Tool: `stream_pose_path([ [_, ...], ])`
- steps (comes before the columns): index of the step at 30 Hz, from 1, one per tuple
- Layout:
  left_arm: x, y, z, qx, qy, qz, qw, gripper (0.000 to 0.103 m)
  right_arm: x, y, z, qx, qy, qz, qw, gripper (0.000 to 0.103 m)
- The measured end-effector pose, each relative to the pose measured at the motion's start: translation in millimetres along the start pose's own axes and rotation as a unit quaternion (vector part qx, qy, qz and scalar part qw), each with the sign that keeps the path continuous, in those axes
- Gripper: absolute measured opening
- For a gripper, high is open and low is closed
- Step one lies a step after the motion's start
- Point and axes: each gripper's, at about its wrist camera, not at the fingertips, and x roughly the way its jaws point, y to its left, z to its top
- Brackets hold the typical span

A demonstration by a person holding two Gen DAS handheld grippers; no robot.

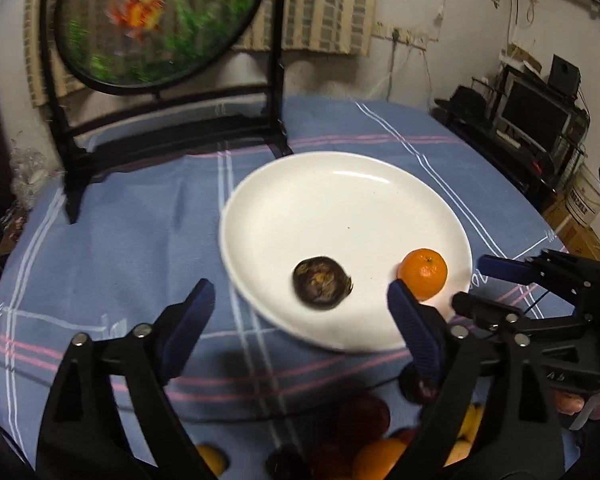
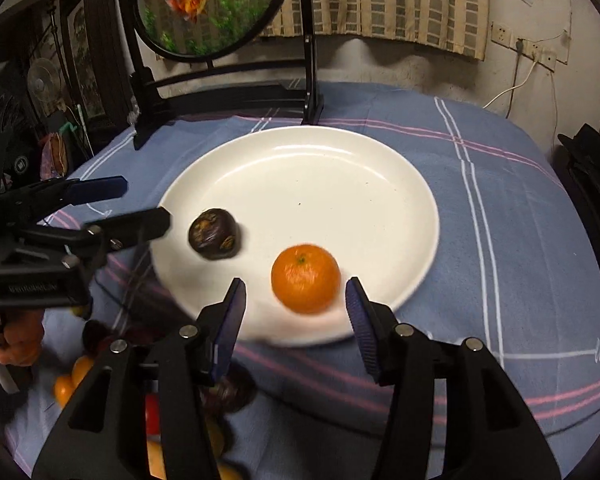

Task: Organize fruits
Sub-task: 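Carry both fruits onto the white plate and open both grippers, then withdraw both grippers from the plate back toward the fruit pile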

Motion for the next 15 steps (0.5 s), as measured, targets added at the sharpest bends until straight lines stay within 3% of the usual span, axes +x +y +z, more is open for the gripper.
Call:
stream_pose_path([
  [1,-15,1,-9,-0.004,-0.017,0.016,0.9997,0.096,-11,1,-8,0.001,-0.01,-0.003,1.0,0.069],
  [6,-64,2,-55,-0.005,-0.05,0.057,0.9971,0.101,-36,5,-48,0.013,-0.029,0.001,0.999,0.069],
  [10,-96,7,-102,-0.039,-0.079,0.057,0.9945,0.101,-45,8,-79,0.017,-0.021,0.009,1.0,0.069],
  [12,-97,10,-119,-0.059,-0.064,0.053,0.9948,0.101,-49,10,-88,0.016,-0.016,0.007,1.0,0.069],
  [15,-101,11,-132,-0.072,-0.035,0.006,0.9968,0.101,-59,15,-98,0.01,-0.019,0.015,1.0,0.069],
])
